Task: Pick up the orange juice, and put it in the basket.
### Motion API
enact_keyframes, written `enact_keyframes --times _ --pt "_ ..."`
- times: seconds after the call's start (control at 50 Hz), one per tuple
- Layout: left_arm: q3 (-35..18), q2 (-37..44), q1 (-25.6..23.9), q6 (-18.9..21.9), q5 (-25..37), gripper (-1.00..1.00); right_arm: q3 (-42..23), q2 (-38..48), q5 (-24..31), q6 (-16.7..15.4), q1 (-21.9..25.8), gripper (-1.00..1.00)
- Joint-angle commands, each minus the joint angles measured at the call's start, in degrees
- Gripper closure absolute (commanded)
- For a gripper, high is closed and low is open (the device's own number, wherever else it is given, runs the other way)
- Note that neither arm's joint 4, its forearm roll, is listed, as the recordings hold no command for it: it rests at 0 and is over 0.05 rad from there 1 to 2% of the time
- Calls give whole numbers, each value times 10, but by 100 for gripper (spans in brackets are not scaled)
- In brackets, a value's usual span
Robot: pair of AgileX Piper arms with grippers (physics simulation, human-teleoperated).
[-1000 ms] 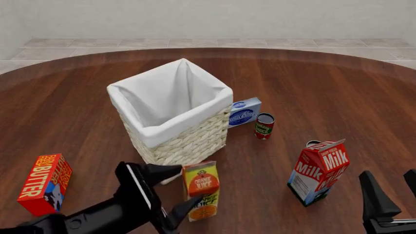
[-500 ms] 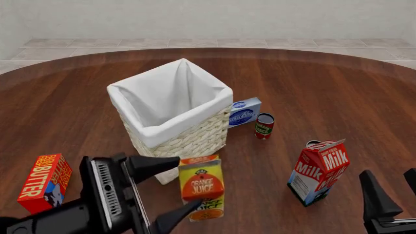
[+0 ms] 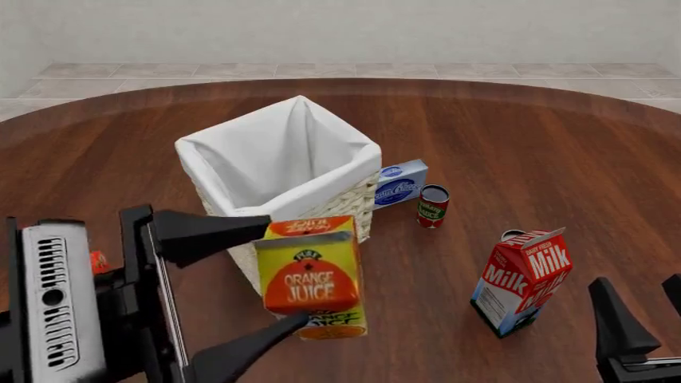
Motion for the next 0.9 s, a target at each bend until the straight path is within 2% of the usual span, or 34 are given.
enact_keyframes --times 0.02,0.22,0.36,0.38,0.4,0.44,0.6,0.64,0.78,0.84,0.9 --pt "-69 -31 0 21 50 100 -3 0 1 2 -1 -100" --pt "-128 -11 13 54 80 100 -3 0 2 4 -1 -100" --pt "-160 10 37 79 83 100 -3 0 2 5 -1 -100" --pt "-170 20 54 80 83 100 -3 0 2 5 -1 -100" --pt "-173 16 47 80 86 100 -3 0 1 5 -1 -100" --pt "-185 24 70 82 83 100 -3 0 1 5 -2 -100" --pt "-183 75 172 138 23 100 -3 0 1 5 -1 -100" --pt "-197 78 181 124 26 100 -3 0 1 5 -1 -100" --pt "-220 89 218 136 16 100 -3 0 1 5 -1 -100" --pt "-230 93 228 128 17 100 -3 0 1 5 -2 -100" --pt "-232 104 259 137 0 100 -2 0 0 5 -2 -100"
